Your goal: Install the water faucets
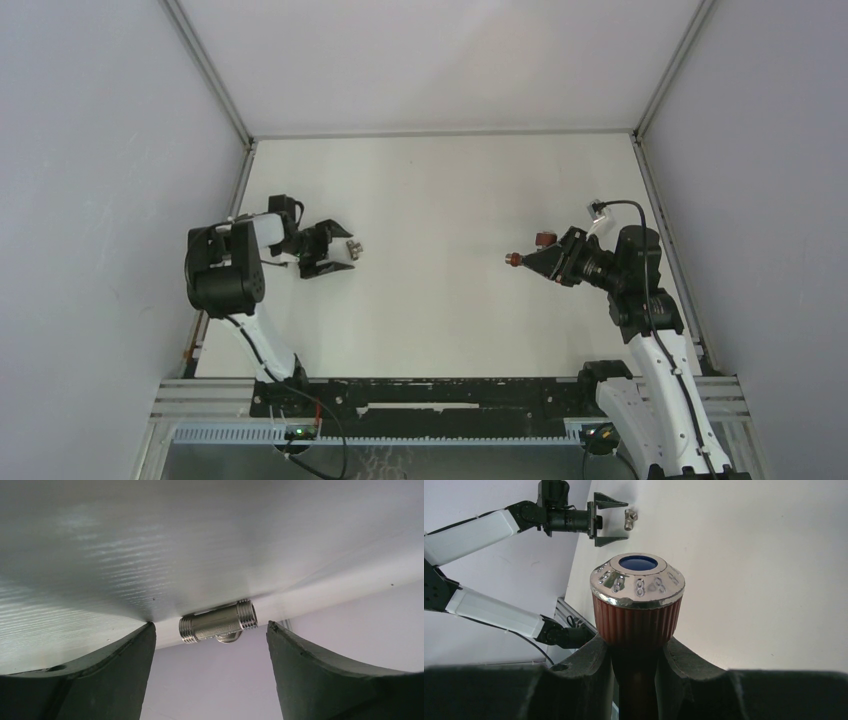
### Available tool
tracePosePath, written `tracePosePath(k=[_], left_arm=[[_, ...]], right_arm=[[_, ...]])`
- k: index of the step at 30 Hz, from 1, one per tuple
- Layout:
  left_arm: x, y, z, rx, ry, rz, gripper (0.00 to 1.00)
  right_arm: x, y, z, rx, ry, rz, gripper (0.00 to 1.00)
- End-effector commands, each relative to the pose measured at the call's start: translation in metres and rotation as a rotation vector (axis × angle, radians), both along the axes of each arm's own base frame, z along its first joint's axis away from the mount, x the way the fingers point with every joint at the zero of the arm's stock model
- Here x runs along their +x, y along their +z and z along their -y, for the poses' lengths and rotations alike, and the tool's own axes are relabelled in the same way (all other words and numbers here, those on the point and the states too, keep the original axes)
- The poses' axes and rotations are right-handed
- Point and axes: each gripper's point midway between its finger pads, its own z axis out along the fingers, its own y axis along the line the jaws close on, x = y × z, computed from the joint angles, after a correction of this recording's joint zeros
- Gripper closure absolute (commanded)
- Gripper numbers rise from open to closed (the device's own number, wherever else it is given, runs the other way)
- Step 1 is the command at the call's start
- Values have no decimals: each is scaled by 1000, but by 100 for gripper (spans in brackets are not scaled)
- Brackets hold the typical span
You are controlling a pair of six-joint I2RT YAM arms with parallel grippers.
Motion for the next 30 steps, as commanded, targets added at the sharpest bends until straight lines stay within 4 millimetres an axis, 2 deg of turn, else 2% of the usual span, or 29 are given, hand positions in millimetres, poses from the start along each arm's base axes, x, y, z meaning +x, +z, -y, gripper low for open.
tracePosePath(k=[1, 7, 19, 24, 30], left_arm=[[-15, -34, -12, 55, 98, -77, 14], [-15, -29, -6, -6, 127, -114, 14], [-47, -35, -5, 8, 158, -254, 16], [-43, -31, -4, 12, 169, -250, 24], [-36, -29, 8, 4, 144, -257, 31]], right_arm=[[3, 33, -1, 18, 11, 106, 100], [4, 36, -3, 30, 17, 109, 100], [3, 45, -6, 44, 38, 127, 100], [2, 45, -6, 42, 40, 127, 100], [0, 45, -5, 39, 36, 128, 100]])
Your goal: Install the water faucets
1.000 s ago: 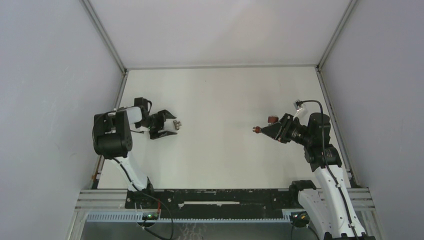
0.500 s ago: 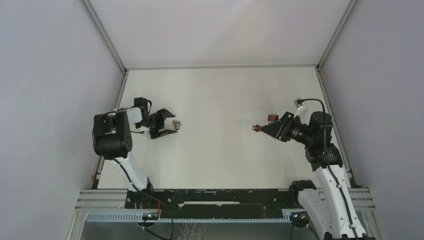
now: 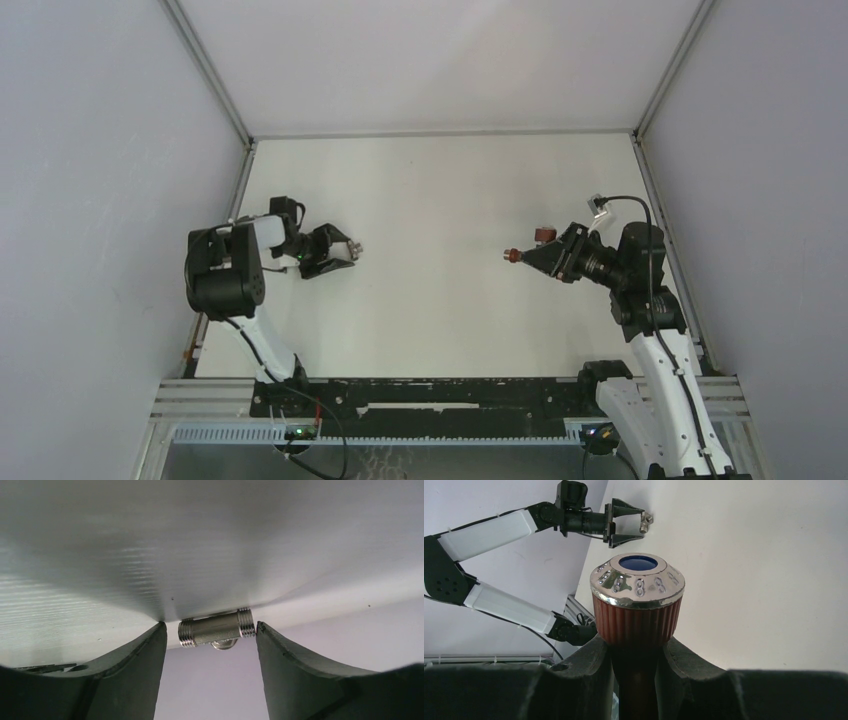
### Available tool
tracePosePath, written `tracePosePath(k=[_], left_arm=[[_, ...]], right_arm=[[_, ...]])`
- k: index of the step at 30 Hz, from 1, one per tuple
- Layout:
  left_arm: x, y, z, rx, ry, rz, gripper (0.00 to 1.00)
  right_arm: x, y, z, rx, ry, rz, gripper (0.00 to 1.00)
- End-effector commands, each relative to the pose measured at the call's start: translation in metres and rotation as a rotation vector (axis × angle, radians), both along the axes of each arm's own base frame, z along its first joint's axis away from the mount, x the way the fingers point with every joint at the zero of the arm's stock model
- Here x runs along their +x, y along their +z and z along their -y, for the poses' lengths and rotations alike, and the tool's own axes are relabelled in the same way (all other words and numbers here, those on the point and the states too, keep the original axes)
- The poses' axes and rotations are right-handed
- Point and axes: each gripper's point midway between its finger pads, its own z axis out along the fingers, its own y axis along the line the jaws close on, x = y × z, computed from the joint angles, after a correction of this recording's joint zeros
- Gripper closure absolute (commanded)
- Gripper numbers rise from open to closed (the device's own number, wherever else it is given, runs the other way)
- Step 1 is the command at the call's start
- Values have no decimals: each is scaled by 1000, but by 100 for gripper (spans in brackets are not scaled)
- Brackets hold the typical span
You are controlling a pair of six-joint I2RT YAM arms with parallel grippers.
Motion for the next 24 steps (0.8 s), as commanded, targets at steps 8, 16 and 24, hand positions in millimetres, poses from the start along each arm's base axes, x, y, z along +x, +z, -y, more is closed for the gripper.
tracePosePath(k=[8, 16, 24], left_arm=[[-31, -30, 18, -17, 3, -220, 29], [-26, -29, 25, -15, -9, -218, 42], [-12, -24, 22, 52, -55, -157, 72]], right_arm=[[-2, 25, 1, 0, -3, 91, 100], [-3, 25, 2, -1, -9, 92, 100], [-3, 23, 2, -7, -12, 85, 100]])
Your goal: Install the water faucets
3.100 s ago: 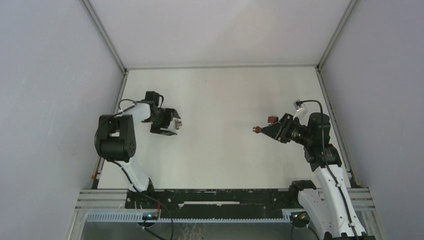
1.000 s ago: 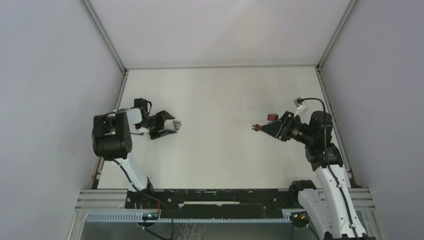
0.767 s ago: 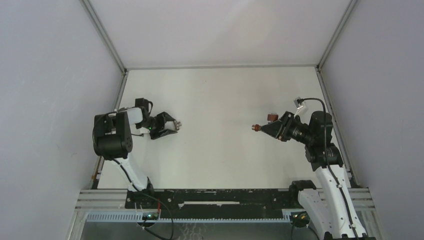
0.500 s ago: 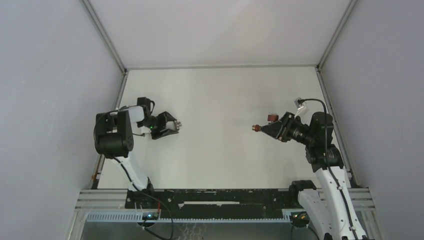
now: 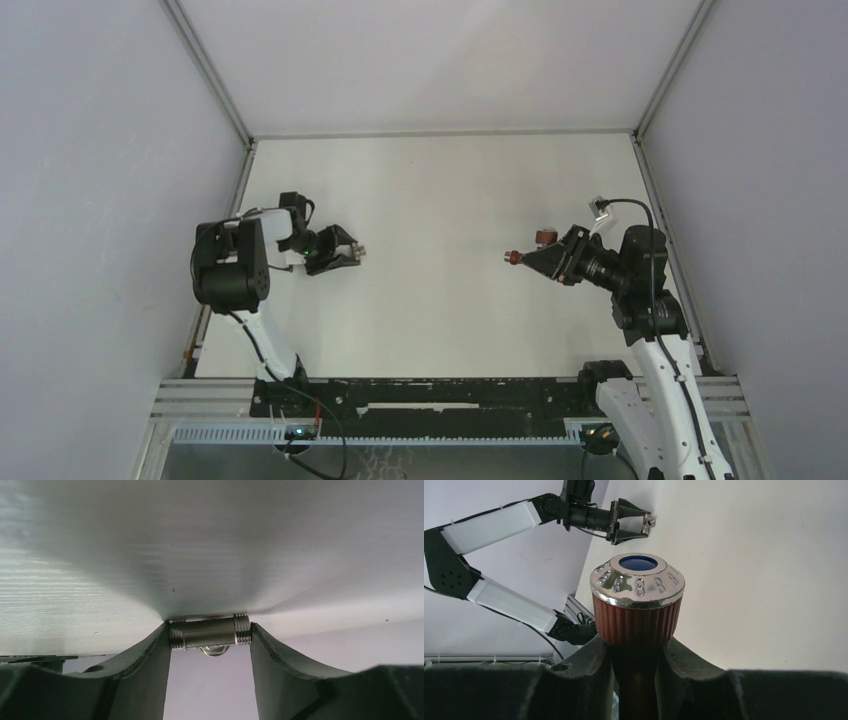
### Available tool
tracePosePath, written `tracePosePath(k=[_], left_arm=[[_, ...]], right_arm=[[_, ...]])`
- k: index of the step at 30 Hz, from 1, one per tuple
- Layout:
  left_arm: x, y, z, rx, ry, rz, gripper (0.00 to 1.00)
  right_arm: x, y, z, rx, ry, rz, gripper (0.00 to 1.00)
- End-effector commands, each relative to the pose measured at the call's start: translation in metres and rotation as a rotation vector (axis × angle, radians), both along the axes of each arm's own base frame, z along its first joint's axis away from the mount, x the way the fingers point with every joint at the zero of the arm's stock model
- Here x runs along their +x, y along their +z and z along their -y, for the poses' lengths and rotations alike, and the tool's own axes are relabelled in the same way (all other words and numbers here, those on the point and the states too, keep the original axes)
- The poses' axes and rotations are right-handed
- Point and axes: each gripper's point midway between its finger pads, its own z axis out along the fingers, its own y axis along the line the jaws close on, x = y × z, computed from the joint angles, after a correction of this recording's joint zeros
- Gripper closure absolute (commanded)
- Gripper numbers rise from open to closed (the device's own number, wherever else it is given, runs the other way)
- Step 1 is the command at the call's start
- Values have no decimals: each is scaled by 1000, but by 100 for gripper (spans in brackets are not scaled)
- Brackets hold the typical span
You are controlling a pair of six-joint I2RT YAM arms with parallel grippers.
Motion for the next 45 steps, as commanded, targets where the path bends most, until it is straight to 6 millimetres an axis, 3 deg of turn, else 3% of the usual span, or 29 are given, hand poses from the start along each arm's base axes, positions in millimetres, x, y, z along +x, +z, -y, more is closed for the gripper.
tracePosePath(k=[1, 2, 4, 12, 16, 20, 25, 31, 38, 45], left_arm=[[-7, -19, 6, 75, -81, -47, 81], [4, -12, 4, 108, -111, -14, 92], [10, -1, 10, 205, -227, 10, 99], [33, 51, -9, 661, -465, 65, 100], [51, 88, 5, 881, -580, 140, 100], [55, 111, 21, 1076, -683, 156, 100], [55, 119, 55, 1234, -789, 211, 100], [49, 135, 93, 1439, -856, 369, 99], [26, 108, 130, 1550, -853, 586, 98], [12, 95, 148, 1620, -882, 661, 97]], right_arm=[[3, 21, 2, -7, -11, 76, 100], [3, 20, 2, -8, -12, 76, 100], [3, 20, 2, -7, -14, 74, 100], [3, 17, 3, -17, -17, 67, 100], [4, 17, 4, -19, -21, 67, 100], [5, 17, 5, -25, -30, 75, 100], [7, 18, 10, -36, -60, 77, 100], [19, 10, 43, -75, -249, 29, 100], [26, 7, 57, -91, -349, -10, 100], [30, 22, 69, -96, -416, 0, 100]])
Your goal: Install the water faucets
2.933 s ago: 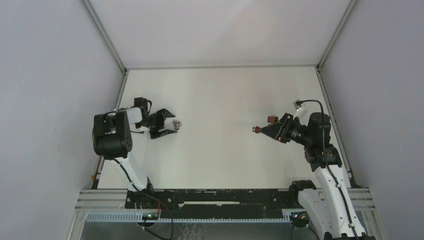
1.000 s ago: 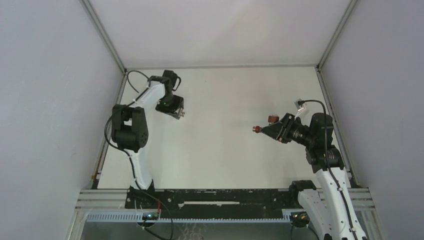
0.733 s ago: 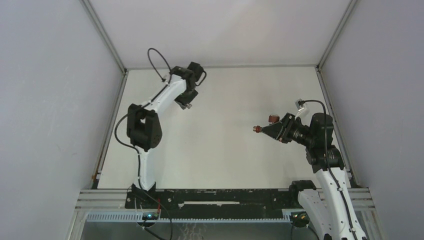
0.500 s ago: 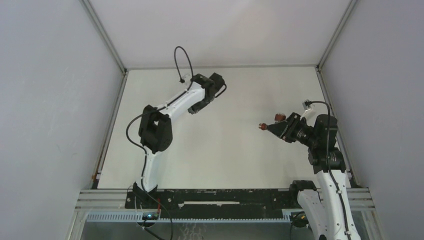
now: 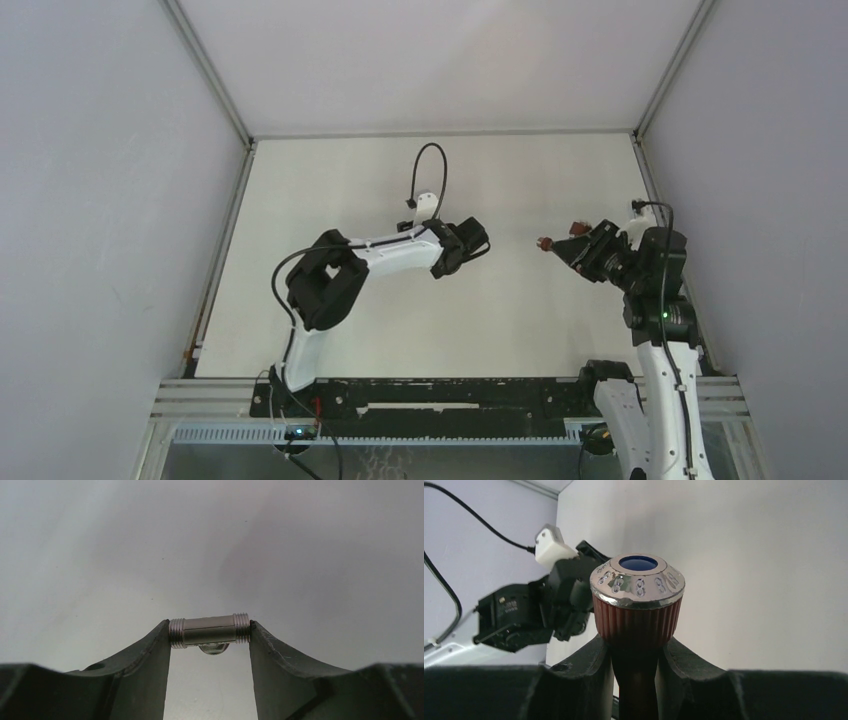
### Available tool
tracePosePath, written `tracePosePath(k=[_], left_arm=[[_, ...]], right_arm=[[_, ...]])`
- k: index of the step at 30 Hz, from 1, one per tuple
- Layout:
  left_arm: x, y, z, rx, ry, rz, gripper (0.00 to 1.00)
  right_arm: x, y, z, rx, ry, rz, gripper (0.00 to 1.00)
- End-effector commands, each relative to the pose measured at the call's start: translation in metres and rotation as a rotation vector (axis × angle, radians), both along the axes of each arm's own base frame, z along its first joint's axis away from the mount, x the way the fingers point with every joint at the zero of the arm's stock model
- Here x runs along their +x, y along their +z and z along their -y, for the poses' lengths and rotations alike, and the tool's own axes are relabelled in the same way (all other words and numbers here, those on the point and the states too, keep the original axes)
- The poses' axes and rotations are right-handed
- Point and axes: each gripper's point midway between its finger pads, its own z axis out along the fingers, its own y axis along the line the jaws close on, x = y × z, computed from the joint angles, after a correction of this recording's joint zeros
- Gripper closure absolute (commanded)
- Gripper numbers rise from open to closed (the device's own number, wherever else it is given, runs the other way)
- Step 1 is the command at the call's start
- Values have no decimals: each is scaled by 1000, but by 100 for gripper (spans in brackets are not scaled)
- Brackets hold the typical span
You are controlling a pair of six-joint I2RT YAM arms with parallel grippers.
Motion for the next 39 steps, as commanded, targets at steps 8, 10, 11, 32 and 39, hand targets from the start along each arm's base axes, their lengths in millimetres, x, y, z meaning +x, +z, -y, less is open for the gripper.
tracePosePath(k=[8, 10, 11, 32, 39], left_arm=[[15, 18, 23, -96, -53, 213, 95], [14, 14, 25, -107, -73, 216, 94], [14, 15, 29, -110, -85, 221, 94], [11, -21, 74, -109, -208, 144, 84], [8, -22, 77, -109, -224, 133, 64]], right_arm=[[8, 47, 23, -22, -136, 100, 100], [8, 51, 25, -17, -146, 107, 100], [8, 54, 25, -16, -149, 114, 100], [8, 62, 30, -12, -179, 130, 100], [7, 63, 30, -10, -179, 132, 100]])
